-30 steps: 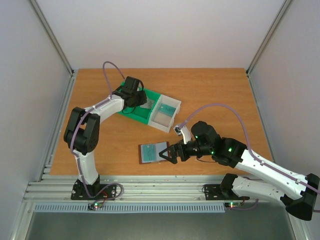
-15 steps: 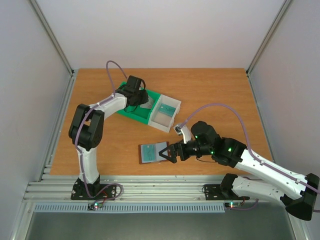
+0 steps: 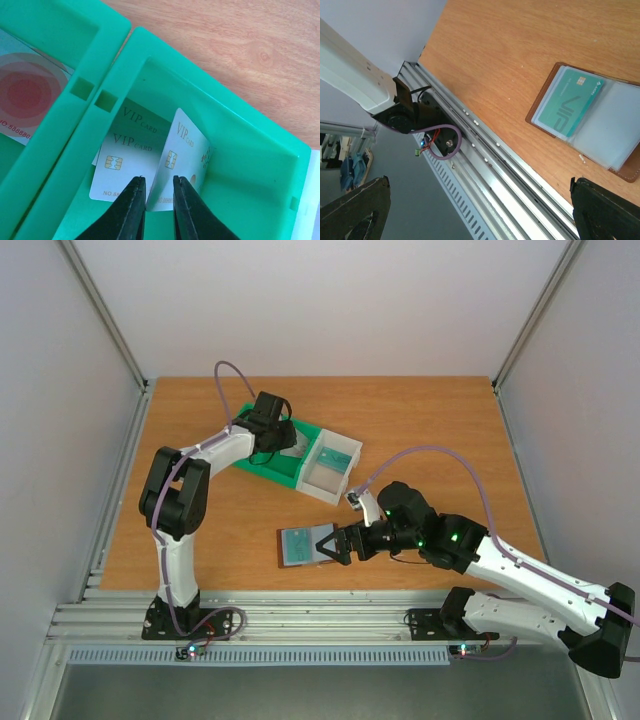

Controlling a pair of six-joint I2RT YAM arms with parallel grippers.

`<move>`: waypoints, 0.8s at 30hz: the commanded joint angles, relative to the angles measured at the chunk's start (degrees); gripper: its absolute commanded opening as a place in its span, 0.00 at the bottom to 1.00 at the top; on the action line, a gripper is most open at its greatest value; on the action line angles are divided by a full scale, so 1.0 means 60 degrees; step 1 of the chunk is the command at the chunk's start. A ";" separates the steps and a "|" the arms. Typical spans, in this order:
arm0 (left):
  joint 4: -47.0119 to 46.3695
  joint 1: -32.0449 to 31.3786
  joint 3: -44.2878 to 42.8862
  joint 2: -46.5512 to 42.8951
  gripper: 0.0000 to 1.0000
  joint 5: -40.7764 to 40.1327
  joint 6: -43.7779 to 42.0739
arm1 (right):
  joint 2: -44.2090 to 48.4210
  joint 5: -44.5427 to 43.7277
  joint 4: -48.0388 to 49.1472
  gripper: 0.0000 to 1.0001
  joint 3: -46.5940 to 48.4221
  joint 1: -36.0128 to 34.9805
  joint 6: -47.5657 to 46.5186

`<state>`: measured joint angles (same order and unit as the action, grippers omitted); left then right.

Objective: Take the credit cards out of the card holder

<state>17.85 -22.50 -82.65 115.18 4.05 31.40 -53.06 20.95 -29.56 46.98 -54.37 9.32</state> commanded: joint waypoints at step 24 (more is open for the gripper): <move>0.0374 0.0030 -0.0155 -0.1563 0.44 0.0440 -0.0283 | 0.0335 -0.1035 -0.0323 0.98 0.0031 0.0023 0.0628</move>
<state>19.94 -22.50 -82.94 110.10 5.96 30.00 -52.34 16.84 -30.13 46.98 -54.37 11.33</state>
